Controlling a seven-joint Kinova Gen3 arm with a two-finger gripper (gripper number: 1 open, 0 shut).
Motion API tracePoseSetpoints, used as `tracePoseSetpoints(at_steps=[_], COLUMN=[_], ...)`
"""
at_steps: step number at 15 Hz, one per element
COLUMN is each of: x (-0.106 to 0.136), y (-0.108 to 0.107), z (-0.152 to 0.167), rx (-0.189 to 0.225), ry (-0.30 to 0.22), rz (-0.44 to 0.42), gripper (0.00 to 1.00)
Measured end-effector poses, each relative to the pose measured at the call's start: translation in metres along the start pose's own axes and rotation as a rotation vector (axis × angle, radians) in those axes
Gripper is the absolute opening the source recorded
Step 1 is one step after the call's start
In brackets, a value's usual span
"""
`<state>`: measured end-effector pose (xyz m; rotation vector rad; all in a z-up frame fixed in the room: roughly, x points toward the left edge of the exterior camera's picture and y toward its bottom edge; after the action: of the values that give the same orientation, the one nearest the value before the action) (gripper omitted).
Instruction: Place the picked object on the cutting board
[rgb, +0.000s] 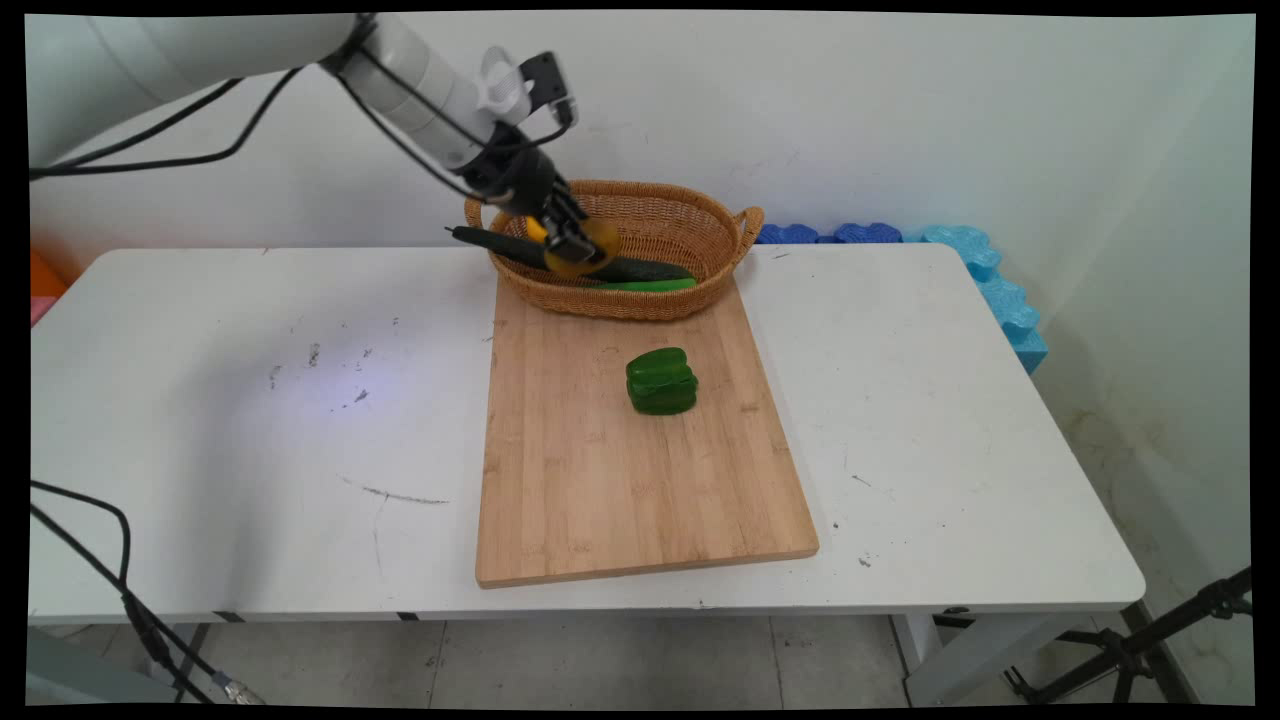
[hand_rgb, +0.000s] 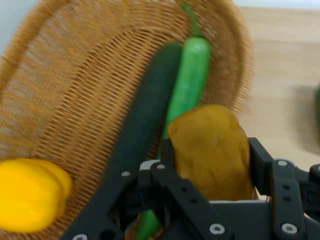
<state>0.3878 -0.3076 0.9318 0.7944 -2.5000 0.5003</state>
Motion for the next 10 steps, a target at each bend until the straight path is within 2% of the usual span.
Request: tracePoseSetpoints(at_steps=[5, 10], x=[-0.026, -0.046], y=[0.028, 0.055], z=[-0.008, 0.002], rx=[-0.056, -0.116], ry=[-0.036, -0.063], rz=[0.053, 0.089], gripper=[0.00, 0.00])
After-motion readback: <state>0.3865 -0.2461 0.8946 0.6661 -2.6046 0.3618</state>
